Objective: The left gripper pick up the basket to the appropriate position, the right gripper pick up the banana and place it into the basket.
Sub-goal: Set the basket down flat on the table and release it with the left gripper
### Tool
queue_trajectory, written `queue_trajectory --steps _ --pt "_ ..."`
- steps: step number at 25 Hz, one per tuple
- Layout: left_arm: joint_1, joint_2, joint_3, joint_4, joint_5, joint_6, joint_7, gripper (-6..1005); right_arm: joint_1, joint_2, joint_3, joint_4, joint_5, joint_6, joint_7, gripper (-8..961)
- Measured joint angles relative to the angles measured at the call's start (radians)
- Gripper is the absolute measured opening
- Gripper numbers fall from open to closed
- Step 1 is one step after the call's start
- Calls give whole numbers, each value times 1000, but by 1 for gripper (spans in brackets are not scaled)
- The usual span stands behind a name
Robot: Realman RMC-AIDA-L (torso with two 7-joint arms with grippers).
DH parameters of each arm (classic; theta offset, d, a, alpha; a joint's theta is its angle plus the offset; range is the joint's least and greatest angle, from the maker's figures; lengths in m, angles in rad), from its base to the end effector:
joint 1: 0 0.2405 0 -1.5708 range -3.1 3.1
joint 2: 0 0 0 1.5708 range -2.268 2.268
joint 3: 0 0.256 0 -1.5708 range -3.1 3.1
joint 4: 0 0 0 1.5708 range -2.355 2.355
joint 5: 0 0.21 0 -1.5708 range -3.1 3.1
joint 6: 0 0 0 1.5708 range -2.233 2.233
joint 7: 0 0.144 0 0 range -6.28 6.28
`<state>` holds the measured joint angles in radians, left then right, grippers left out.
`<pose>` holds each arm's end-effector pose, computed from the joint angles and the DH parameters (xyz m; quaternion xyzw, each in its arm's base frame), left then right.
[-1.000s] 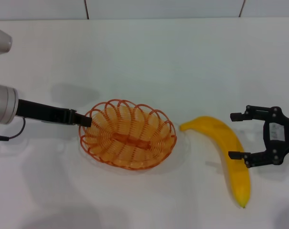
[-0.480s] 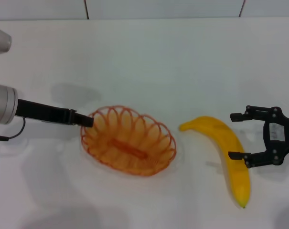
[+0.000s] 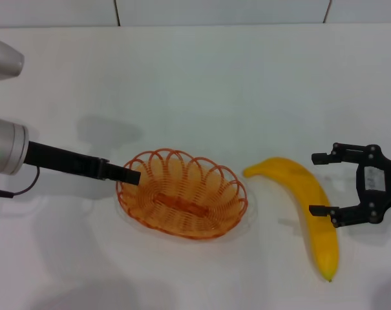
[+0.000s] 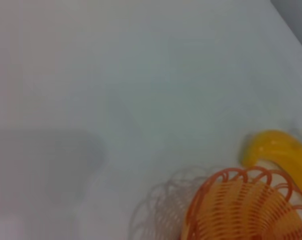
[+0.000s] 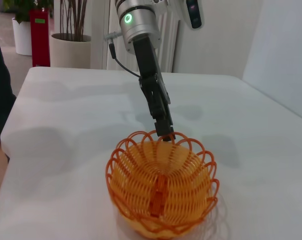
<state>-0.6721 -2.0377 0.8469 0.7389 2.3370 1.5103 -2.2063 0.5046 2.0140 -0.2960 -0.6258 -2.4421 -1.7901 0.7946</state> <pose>-0.2515 0.3583 -0.0035 -0.8744 -0.4799 -0.0429 0.0578 0.3188 0.2808 0.0329 -0.9773 0.0166 0.1623 0.1353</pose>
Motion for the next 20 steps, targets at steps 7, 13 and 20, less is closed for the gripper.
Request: queue_trajectory --steps 7,13,20 --pt "-2 -1 0 3 -7 38 26 442 0 0 0 0 0 0 0 887" --pt "39 3 2 98 22 73 46 448 -6 -1 0 0 0 0 0 887" --pt "183 1 -2 375 -56 122 190 456 -8 -4 20 0 3 -11 0 886"
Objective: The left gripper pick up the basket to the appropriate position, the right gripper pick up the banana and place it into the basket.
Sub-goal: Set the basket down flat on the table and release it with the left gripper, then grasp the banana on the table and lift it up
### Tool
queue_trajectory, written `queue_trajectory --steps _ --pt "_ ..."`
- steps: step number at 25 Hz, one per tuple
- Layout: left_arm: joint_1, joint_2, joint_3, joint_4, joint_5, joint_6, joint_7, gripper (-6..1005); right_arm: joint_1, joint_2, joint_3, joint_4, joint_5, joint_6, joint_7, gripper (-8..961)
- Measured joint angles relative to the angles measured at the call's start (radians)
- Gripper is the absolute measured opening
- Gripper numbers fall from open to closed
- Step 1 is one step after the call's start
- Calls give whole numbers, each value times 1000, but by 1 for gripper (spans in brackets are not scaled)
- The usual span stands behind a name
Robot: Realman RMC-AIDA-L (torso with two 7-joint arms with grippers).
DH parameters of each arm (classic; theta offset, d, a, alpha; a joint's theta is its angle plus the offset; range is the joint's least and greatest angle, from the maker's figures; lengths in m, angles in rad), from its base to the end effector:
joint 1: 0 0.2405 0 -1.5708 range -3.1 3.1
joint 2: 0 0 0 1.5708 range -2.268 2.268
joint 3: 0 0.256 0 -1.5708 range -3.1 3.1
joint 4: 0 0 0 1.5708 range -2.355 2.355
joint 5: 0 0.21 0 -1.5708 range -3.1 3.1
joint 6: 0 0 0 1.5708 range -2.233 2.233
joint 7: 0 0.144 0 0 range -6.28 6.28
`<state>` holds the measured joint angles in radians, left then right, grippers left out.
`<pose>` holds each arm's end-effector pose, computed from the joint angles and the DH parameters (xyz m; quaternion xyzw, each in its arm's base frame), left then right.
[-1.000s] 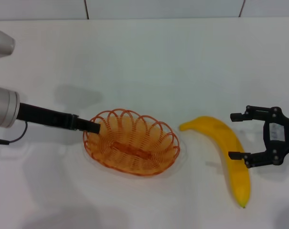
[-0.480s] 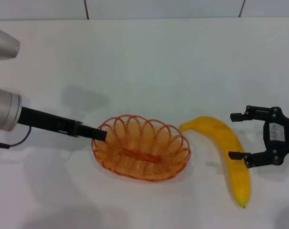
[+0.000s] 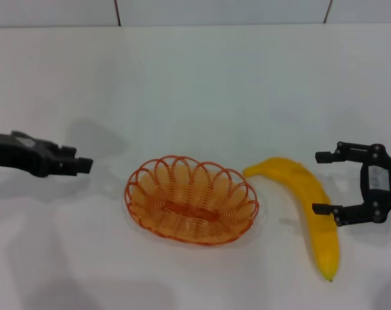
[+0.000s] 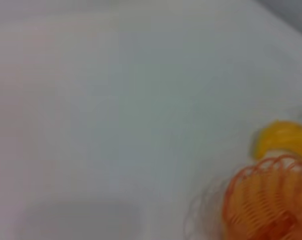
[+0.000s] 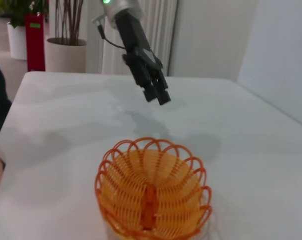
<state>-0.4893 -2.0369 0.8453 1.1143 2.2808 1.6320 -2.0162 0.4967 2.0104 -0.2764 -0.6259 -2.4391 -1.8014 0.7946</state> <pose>-0.2594 0.3381 0.0575 -0.9263 -0.3483 -0.0464 0.1359 0.3209 0.2783 0.0363 -0.9751 0.0220 0.1688 0.1422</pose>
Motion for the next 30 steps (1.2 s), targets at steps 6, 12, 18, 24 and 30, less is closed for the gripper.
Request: queue_trajectory --steps 6,12,18,24,30 --pt "51 0 -6 33 -124 114 203 589 -3 -2 31 0 0 -3 0 886" --pt "122 -4 -11 28 -155 244 457 788 -3 -4 32 0 2 -3 1 886" --pt "181 -4 -137 -110 -185 228 724 843 -8 -4 33 0 34 -9 4 886" --pt "175 0 -289 -282 -173 201 928 841 -22 -10 34 -21 72 -51 63 886" --pt "170 0 -293 -350 -139 119 954 841 -49 -2 32 -154 74 -126 170 887"
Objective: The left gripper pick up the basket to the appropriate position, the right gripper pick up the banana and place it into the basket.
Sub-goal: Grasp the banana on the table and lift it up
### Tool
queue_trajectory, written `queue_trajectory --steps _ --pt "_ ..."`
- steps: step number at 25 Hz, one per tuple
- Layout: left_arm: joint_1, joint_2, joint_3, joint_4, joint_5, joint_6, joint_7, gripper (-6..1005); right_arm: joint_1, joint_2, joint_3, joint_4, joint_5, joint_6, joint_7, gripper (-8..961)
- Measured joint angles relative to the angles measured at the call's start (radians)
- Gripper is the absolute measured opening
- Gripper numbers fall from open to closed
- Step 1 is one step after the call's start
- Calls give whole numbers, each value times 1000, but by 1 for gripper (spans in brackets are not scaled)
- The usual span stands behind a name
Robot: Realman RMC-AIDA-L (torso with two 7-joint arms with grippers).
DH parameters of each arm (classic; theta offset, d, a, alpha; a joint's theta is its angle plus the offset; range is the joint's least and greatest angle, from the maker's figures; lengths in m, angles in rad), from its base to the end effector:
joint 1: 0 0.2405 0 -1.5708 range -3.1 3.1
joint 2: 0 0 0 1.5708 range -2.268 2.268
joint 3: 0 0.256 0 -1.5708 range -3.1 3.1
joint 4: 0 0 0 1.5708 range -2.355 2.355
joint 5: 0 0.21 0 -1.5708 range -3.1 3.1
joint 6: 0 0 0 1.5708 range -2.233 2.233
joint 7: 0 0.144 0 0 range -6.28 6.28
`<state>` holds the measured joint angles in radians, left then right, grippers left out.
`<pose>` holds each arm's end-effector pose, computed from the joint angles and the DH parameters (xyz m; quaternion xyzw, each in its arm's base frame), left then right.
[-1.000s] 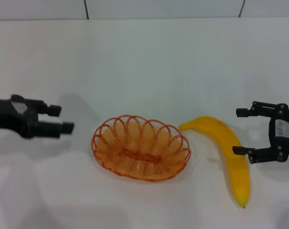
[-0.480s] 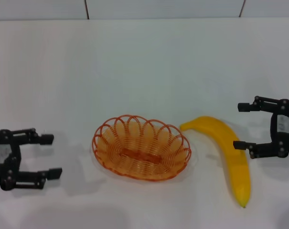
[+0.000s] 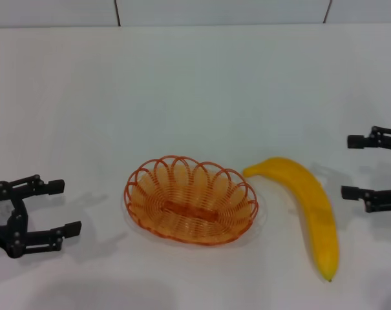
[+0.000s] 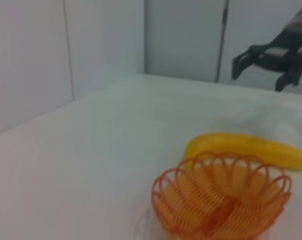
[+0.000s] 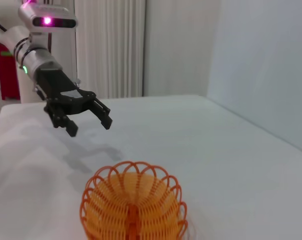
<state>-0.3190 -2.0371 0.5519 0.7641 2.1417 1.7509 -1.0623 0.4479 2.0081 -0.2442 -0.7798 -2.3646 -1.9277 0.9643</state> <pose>-0.3307 0.2560 0.0409 -0.9612 -0.1288 -0.1807 0.1637 0.3202 0.2674 0.0732 -0.9645 0.0729 0.1926 0.1653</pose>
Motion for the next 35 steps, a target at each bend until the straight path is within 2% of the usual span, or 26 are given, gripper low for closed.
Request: queue_trajectory --steps 3,10,17,27,35 --pt "-8 0 -1 -19 1 -23 0 841 -10 10 -6 -74 -7 -29 48 887" --pt "-31 -2 -2 -47 -1 -60 -1 841 -9 14 -21 -200 -101 -23 213 887" --pt "-55 -1 -3 -87 -4 -94 2 841 44 15 -111 -183 -191 -9 235 887" --pt "-74 1 -4 -103 0 -114 4 841 126 15 -271 -106 -198 78 306 887" --pt "-83 1 -4 -105 -1 -114 4 841 171 15 -295 -73 -198 154 431 886"
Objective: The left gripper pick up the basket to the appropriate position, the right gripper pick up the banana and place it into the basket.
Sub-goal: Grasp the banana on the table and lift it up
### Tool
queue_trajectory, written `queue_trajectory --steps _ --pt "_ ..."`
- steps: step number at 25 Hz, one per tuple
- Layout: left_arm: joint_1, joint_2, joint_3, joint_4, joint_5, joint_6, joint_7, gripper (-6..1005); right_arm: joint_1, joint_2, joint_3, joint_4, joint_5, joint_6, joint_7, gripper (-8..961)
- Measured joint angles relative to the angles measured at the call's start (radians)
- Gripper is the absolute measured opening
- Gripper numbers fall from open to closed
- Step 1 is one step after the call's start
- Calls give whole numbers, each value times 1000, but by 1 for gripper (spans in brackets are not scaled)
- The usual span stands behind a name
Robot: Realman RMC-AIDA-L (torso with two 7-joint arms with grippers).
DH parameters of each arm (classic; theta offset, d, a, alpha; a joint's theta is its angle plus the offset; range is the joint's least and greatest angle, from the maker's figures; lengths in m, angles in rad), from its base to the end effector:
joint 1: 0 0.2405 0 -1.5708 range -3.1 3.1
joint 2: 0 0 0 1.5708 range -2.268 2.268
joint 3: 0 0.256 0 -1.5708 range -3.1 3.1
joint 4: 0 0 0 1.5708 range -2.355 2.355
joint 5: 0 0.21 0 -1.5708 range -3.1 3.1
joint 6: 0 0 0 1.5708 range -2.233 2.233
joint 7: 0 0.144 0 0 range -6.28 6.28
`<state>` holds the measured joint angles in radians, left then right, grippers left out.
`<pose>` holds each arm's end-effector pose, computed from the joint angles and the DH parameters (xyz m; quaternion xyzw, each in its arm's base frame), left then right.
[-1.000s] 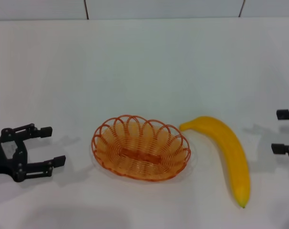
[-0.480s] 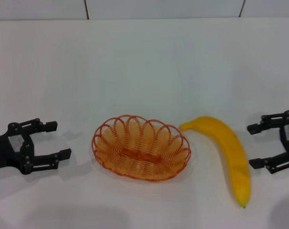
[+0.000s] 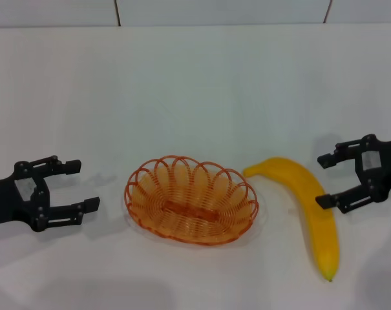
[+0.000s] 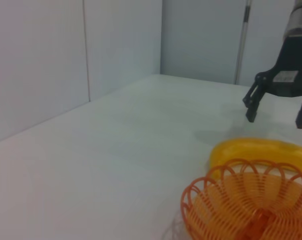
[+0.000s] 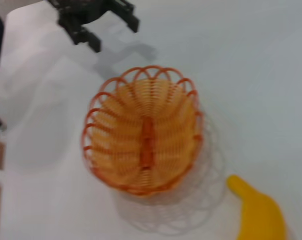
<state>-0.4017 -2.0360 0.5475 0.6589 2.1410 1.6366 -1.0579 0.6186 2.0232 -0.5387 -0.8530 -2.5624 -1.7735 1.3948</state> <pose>-0.3229 0.2841 0.0238 -0.9576 -0.1364 -0.1827 0.1762 0.2879 0.3232 0.0474 -0.9837 0.1695 0.0176 0.0575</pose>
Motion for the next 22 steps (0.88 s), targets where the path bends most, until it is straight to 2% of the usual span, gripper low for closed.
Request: queue_trajectory --steps 5,16,22 --pt "-2 -1 0 -1 0 0 -1 841 0 0 -5 22 -1 64 36 886" --pt "-2 -2 0 -3 1 0 -6 841 2 4 -41 70 8 73 32 885" --pt "-3 -1 0 -3 -1 0 -7 841 6 5 -41 99 8 120 34 885"
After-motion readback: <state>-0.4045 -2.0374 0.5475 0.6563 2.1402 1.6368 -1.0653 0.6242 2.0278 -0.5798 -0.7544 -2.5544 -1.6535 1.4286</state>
